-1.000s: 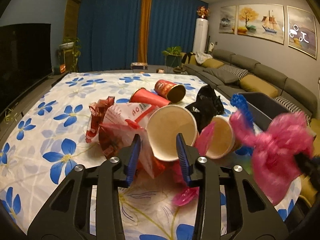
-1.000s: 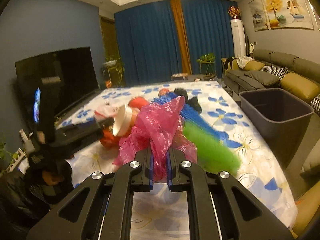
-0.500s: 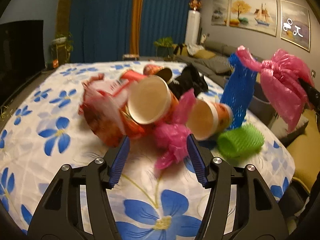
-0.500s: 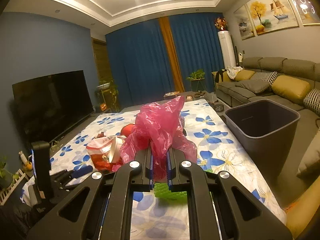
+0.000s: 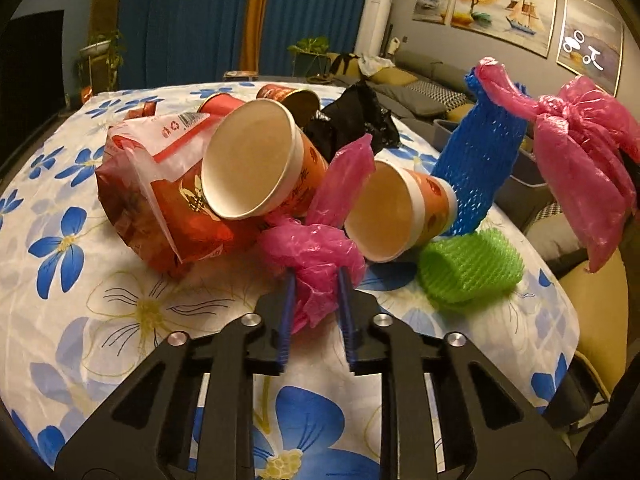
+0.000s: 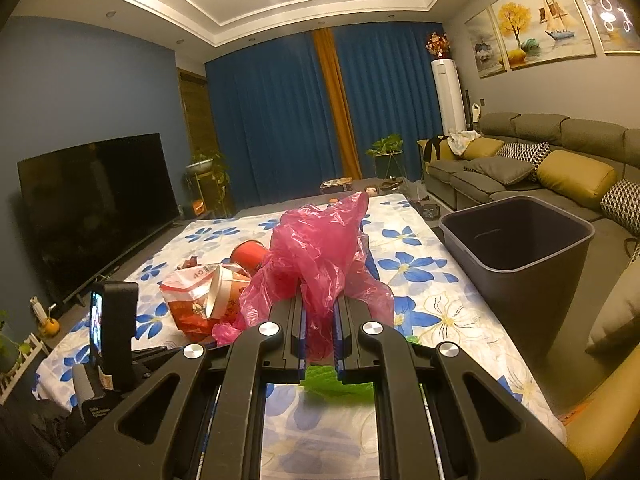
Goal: Collect trash
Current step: 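Lift both pink bags and carry them toward the grey bin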
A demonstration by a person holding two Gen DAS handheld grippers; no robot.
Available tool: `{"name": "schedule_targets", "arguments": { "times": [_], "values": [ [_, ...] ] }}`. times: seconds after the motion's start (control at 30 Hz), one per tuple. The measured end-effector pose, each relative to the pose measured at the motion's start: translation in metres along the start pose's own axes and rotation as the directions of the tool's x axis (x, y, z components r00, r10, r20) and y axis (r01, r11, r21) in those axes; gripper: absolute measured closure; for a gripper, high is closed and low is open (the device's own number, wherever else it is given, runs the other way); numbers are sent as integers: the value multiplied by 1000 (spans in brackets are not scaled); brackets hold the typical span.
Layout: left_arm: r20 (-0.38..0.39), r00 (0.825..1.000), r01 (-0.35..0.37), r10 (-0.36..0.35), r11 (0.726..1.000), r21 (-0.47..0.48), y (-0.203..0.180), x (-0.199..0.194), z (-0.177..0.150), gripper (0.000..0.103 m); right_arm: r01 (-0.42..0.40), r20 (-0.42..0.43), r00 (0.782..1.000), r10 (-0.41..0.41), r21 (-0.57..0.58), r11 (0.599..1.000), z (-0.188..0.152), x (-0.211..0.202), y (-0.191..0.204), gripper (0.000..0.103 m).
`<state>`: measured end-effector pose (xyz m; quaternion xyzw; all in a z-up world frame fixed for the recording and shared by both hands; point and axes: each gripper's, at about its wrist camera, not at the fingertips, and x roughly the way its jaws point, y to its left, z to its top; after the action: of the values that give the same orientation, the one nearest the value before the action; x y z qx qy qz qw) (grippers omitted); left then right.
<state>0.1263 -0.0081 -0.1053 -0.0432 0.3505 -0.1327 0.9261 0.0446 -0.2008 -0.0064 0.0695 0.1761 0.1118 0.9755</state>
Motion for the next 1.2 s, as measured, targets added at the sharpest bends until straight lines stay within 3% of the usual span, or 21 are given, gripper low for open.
{"name": "schedule_targets", "arguments": {
  "times": [0.27,0.53,0.7,0.9,1.2],
  "values": [
    [88,996,23,-25,1000,19,-1,-38,-5,90,-35,6,999,35,-29,999,-2,0,3,92],
    [168,986,20,-16,1000,-21,14,-74,4,90,-104,-153,984,90,-89,991,-26,30,12,92],
    [206,978,26,-21,999,-22,15,-87,14,90,-165,-197,971,134,-150,975,-34,26,20,92],
    [238,970,50,-48,999,-1,4,-94,25,90,-195,-184,969,164,-160,968,-28,10,13,91],
    [250,963,88,-96,995,45,-21,-89,38,90,-197,-68,979,193,-51,979,6,-21,-21,90]
  ]
}}
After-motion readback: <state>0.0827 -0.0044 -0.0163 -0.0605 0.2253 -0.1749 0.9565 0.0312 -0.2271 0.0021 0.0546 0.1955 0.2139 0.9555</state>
